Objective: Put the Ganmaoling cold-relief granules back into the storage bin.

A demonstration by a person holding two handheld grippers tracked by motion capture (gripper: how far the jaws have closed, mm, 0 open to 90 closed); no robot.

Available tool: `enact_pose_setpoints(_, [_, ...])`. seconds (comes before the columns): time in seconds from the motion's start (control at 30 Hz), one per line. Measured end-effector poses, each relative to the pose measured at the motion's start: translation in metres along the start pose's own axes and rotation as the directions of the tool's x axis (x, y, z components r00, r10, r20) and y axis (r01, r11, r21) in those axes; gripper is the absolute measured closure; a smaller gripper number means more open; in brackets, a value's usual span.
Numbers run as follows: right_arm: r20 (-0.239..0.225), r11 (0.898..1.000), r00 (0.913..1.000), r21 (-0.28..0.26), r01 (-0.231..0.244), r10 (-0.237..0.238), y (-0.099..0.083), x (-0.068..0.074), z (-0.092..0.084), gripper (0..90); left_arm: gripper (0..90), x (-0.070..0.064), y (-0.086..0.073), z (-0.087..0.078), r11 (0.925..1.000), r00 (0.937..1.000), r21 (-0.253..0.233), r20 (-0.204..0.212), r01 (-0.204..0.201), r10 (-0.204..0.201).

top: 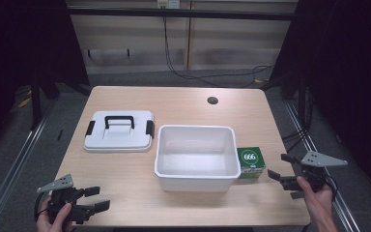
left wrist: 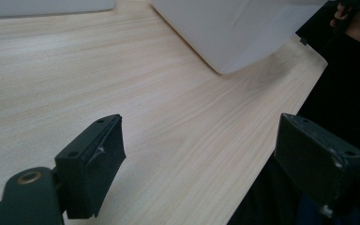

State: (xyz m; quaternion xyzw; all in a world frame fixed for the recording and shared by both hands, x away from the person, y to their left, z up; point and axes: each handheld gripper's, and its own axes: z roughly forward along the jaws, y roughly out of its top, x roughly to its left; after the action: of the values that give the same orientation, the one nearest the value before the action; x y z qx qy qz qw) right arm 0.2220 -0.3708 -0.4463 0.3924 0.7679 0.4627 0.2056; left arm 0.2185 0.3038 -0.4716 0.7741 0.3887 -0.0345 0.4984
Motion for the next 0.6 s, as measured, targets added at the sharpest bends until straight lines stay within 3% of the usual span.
enact_pose_setpoints(0.1, [-0.023,0.998,0.9997,0.071,0.001,0.001,0.002,0.004,0.006,16.2,16.0,0.000,0.000,0.001,1.0000,1.0000,0.005,0.002,-0.005,0.005])
enact_pose_setpoints(0.13, [-0.023,0.998,0.9997,0.071,0.001,0.001,0.002,0.004,0.006,16.2,16.0,0.000,0.000,0.001,1.0000,1.0000,0.005,0.002,-0.005,0.005])
enact_pose_setpoints(0.17, [-0.045,0.995,0.9990,0.099,-0.005,0.009,0.003,0.004,0.007,16.6,16.0,0.000,0.000,0.001,1.0000,1.0000,0.005,0.004,-0.001,0.001])
enact_pose_setpoints(0.2, [-0.112,0.990,0.9929,0.136,-0.024,0.039,0.004,0.002,0.009,17.9,16.0,0.000,0.000,0.000,1.0000,1.0000,0.003,0.000,-0.001,0.001])
enact_pose_setpoints(0.27, [-0.138,0.989,0.9894,0.144,-0.025,0.045,0.005,0.002,0.009,20.1,16.0,0.000,0.000,0.000,1.0000,1.0000,-0.001,0.000,0.000,0.000])
enact_pose_setpoints(0.33, [-0.135,0.989,0.9901,0.147,-0.020,0.040,0.005,0.002,0.010,18.9,16.0,0.000,0.000,0.000,1.0000,1.0000,-0.001,-0.001,0.000,0.000])
enact_pose_setpoints(0.4, [-0.181,0.985,0.9828,0.175,-0.003,0.035,0.011,0.004,0.011,18.0,16.0,0.000,0.000,0.000,1.0000,1.0000,0.001,-0.001,-0.001,0.001])
enact_pose_setpoints(0.47, [-0.186,0.984,0.9818,0.180,-0.007,0.041,0.015,0.005,0.011,18.2,16.0,0.000,0.000,0.000,1.0000,1.0000,-0.001,0.002,-0.001,0.001])
enact_pose_setpoints(0.57, [-0.247,0.987,0.9685,0.159,0.004,0.036,0.023,0.007,0.010,12.5,16.0,0.000,0.000,-0.001,1.0000,1.0000,-0.003,0.003,0.002,-0.002])
enact_pose_setpoints(0.6, [-0.251,0.988,0.9678,0.152,0.018,0.021,0.026,0.008,0.011,12.6,16.0,0.000,0.000,-0.001,1.0000,1.0000,-0.004,0.002,0.002,-0.002])
